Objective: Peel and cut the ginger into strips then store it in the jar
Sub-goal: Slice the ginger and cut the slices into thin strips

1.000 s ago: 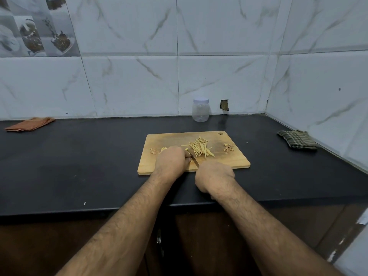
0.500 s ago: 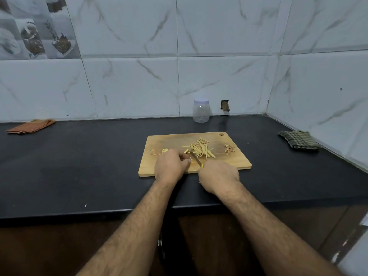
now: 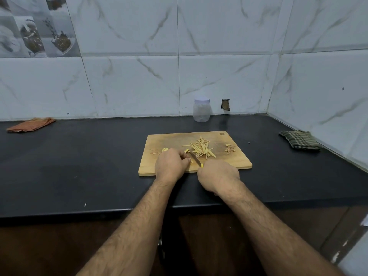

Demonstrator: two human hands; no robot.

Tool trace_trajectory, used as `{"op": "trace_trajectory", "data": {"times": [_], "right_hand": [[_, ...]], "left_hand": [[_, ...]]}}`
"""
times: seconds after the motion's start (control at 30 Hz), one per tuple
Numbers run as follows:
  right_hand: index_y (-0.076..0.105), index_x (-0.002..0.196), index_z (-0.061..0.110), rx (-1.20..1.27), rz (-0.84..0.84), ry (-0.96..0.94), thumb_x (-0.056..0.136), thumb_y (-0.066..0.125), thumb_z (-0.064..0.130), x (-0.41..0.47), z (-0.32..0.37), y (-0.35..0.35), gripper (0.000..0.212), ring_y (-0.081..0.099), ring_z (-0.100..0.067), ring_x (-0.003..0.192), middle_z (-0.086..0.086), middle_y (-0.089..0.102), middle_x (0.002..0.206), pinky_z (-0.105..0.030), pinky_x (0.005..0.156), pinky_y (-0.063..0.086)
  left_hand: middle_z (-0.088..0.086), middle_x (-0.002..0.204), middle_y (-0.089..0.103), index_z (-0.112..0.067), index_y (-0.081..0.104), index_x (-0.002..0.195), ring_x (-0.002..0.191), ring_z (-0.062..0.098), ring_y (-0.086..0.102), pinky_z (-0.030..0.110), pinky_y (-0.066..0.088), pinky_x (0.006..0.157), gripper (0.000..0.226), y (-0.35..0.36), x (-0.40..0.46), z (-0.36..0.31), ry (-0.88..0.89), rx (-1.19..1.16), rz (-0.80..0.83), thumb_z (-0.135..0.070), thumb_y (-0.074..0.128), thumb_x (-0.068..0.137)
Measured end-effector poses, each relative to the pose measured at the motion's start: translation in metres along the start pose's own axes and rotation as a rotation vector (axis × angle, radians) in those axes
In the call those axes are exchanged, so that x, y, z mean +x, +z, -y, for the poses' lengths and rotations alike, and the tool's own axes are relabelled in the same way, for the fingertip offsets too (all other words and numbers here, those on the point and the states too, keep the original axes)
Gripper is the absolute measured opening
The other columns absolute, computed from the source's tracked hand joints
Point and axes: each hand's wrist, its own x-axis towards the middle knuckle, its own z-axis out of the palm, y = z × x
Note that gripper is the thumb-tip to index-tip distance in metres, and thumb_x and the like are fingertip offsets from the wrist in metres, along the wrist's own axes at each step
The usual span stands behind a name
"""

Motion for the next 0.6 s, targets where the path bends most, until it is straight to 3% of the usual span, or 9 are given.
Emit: {"op": "trace_trajectory", "data": {"times": [0.1,0.43,0.6], "right_hand": [[0.061,0.106,0.016,0.020,0.022,-0.006,0.100,0.042,0.029,-0.0029,0.0035,0.0028,0.024,0.066,-0.022,0.093,-0.004,0.065,0.109,-0.036,0.087,0.055],[0.062,0.119,0.016,-0.066,0.039,-0.028,0.100,0.045,0.025,0.0008,0.0068,0.0041,0.027,0.059,-0.023,0.099,-0.005,0.062,0.119,-0.035,0.079,0.046],[0.061,0.116,0.017,-0.108,0.070,-0.042,0.100,0.046,0.025,-0.0004,0.0047,0.0041,0.024,0.058,-0.022,0.089,-0.004,0.064,0.115,-0.035,0.076,0.046]], "left_hand": [[-0.008,0.085,0.072,-0.029,0.077,0.088,0.079,0.012,0.059,0.025,0.040,0.063,0.012,-0.0007,0.0004,-0.0008,-0.031,-0.010,0.014,-0.033,0.066,0.090],[-0.007,0.086,0.072,-0.030,0.070,0.073,0.086,0.016,0.065,0.025,0.043,0.065,0.015,-0.0023,0.0044,-0.0029,-0.051,-0.025,0.056,-0.033,0.068,0.088],[-0.008,0.087,0.073,-0.030,0.069,0.073,0.087,0.016,0.065,0.026,0.044,0.066,0.015,-0.0019,0.0050,-0.0028,-0.055,-0.026,0.044,-0.033,0.069,0.087]]}}
